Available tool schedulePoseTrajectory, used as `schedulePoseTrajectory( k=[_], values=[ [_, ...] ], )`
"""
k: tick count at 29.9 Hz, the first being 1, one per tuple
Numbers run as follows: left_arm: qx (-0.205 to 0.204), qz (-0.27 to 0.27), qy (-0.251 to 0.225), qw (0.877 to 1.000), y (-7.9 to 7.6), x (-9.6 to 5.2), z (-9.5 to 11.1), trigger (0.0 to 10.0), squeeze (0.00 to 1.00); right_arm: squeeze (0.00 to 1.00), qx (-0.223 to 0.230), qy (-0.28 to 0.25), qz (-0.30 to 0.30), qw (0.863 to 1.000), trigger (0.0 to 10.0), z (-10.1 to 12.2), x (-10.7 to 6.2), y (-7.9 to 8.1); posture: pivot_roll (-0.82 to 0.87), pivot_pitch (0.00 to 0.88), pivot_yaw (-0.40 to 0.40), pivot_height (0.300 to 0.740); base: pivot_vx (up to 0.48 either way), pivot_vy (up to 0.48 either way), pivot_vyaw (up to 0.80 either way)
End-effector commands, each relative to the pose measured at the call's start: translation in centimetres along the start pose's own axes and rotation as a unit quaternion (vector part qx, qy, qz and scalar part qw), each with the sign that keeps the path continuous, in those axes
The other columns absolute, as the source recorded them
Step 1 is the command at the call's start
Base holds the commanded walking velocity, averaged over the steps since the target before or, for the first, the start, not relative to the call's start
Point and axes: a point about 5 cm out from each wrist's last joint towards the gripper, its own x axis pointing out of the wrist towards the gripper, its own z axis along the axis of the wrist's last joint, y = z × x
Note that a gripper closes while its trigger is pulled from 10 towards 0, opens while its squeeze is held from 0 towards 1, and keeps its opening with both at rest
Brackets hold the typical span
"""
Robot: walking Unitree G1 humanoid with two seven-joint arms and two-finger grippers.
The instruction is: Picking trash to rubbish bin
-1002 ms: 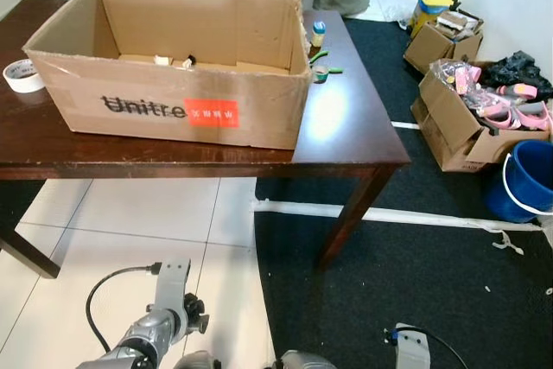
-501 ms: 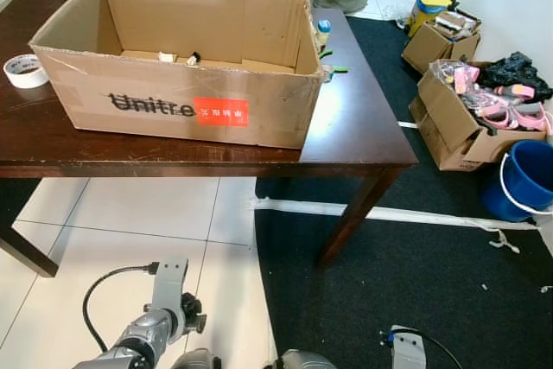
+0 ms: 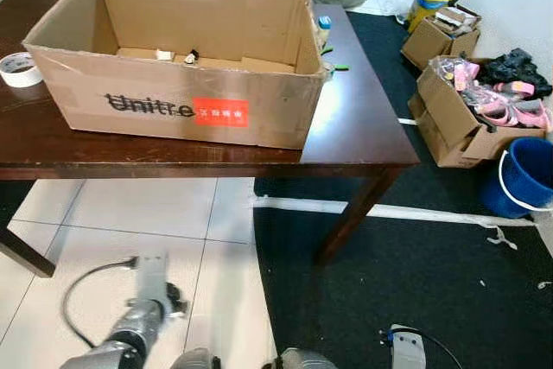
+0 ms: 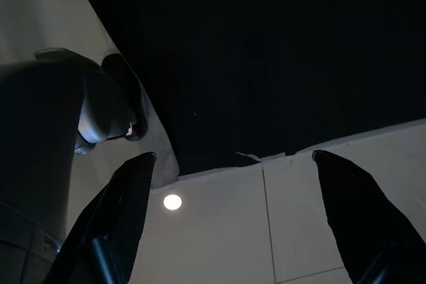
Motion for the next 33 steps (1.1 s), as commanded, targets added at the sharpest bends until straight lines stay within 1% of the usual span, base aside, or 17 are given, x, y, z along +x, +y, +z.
schedulePoseTrajectory(
  k=[1, 4, 9, 11, 12, 13, 18, 20, 21, 22, 25, 26, 28, 30, 31, 32, 33],
  values=[
    [-0.025, 0.054, -0.018, 0.998, 1.8, -0.1, 0.8, 10.0, 0.0, 0.0, 0.007, 0.001, -0.01, 1.0, 10.0, -0.2, -0.1, -0.6, 0.06, 0.079, -0.065, 0.74, 0.0, 0.0, 0.0],
    [-0.064, 0.125, -0.053, 0.989, 4.6, -0.3, 2.9, 10.0, 0.0, 0.0, -0.01, -0.017, -0.012, 1.0, 10.0, 0.8, 0.0, -1.1, 0.07, 0.078, -0.063, 0.74, 0.0, 0.0, 0.0],
    [-0.095, 0.176, -0.08, 0.977, 6.8, -0.7, 4.6, 10.0, 0.0, 0.0, -0.027, -0.04, -0.008, 0.999, 10.0, 2.1, 0.1, -1.5, 0.07, 0.074, -0.062, 0.74, 0.0, 0.0, 0.0],
    [-0.128, 0.224, -0.1, 0.961, 9.1, -1.3, 5.9, 10.0, 0.0, 0.0, -0.042, -0.08, 0.011, 0.996, 10.0, 4.2, 0.1, -1.4, 0.07, 0.069, -0.059, 0.74, 0.0, 0.0, 0.0],
    [-0.128, 0.224, -0.1, 0.961, 9.1, -1.3, 5.9, 10.0, 0.0, 0.0, -0.042, -0.08, 0.011, 0.996, 10.0, 4.2, 0.1, -1.4, 0.07, 0.069, -0.059, 0.74, 0.0, 0.0, 0.0],
    [-0.154, 0.26, -0.117, 0.946, 10.9, -2.0, 6.8, 10.0, 0.0, 0.0, -0.052, -0.119, 0.034, 0.991, 10.0, 6.1, 0.0, -1.2, 0.08, 0.065, -0.058, 0.74, 0.0, 0.0, 0.0],
    [-0.177, 0.288, -0.136, 0.931, 12.4, -2.6, 7.7, 10.0, 0.0, 0.0, -0.061, -0.15, 0.058, 0.985, 10.0, 7.7, -0.1, -0.9, 0.08, 0.065, -0.058, 0.74, 0.0, 0.0, 0.0],
    [-0.216, 0.316, -0.168, 0.909, 14.1, -3.5, 9.2, 10.0, 0.0, 0.0, -0.077, -0.174, 0.087, 0.978, 10.0, 9.0, -0.3, -0.2, 0.08, 0.064, -0.064, 0.74, 0.0, 0.0, 0.0],
    [-0.216, 0.316, -0.168, 0.909, 14.1, -3.5, 9.2, 10.0, 0.0, 0.0, -0.077, -0.174, 0.087, 0.978, 10.0, 9.0, -0.3, -0.2, 0.08, 0.064, -0.064, 0.74, 0.0, 0.0, 0.0],
    [-0.248, 0.331, -0.204, 0.887, 15.4, -4.4, 11.0, 10.0, 0.0, 0.0, -0.093, -0.186, 0.115, 0.971, 10.0, 9.5, -0.4, 0.7, 0.08, 0.064, -0.064, 0.74, 0.0, 0.0, 0.0],
    [-0.271, 0.338, -0.236, 0.87, 16.3, -5.2, 12.5, 10.0, 0.0, 0.0, -0.102, -0.196, 0.138, 0.966, 10.0, 9.9, -0.5, 1.3, 0.08, 0.071, -0.065, 0.74, 0.0, 0.0, 0.0],
    [-0.271, 0.338, -0.236, 0.87, 16.3, -5.2, 12.5, 10.0, 0.0, 0.0, -0.102, -0.196, 0.138, 0.966, 10.0, 9.9, -0.5, 1.3, 0.08, 0.071, -0.065, 0.74, 0.0, 0.0, 0.0],
    [-0.304, 0.332, -0.282, 0.847, 17.2, -6.3, 14.8, 10.0, 0.0, 0.0, -0.109, -0.207, 0.166, 0.958, 10.0, 10.3, -0.7, 1.9, 0.08, 0.075, -0.067, 0.74, 0.0, 0.0, 0.0],
    [-0.308, 0.329, -0.302, 0.84, 17.4, -6.8, 15.9, 10.0, 0.0, 0.0, -0.111, -0.209, 0.174, 0.956, 10.0, 10.4, -0.7, 2.0, 0.08, 0.075, -0.067, 0.74, 0.0, 0.0, 0.0],
    [-0.303, 0.319, -0.358, 0.823, 17.7, -8.2, 19.0, 10.0, 0.0, 0.0, -0.112, -0.205, 0.183, 0.955, 10.0, 10.2, -0.7, 2.1, 0.08, 0.079, -0.07, 0.74, 0.0, 0.0, 0.0],
    [-0.303, 0.319, -0.358, 0.823, 17.7, -8.2, 19.0, 10.0, 0.0, 0.0, -0.112, -0.205, 0.183, 0.955, 10.0, 10.2, -0.7, 2.1, 0.08, 0.079, -0.07, 0.74, 0.0, 0.0, 0.0],
    [-0.299, 0.312, -0.396, 0.81, 17.7, -9.3, 21.0, 10.0, 0.0, 0.0, -0.114, -0.201, 0.188, 0.954, 10.0, 10.0, -0.7, 2.3, 0.08, 0.079, -0.07, 0.74, 0.0, 0.0, 0.0]
  ],
)
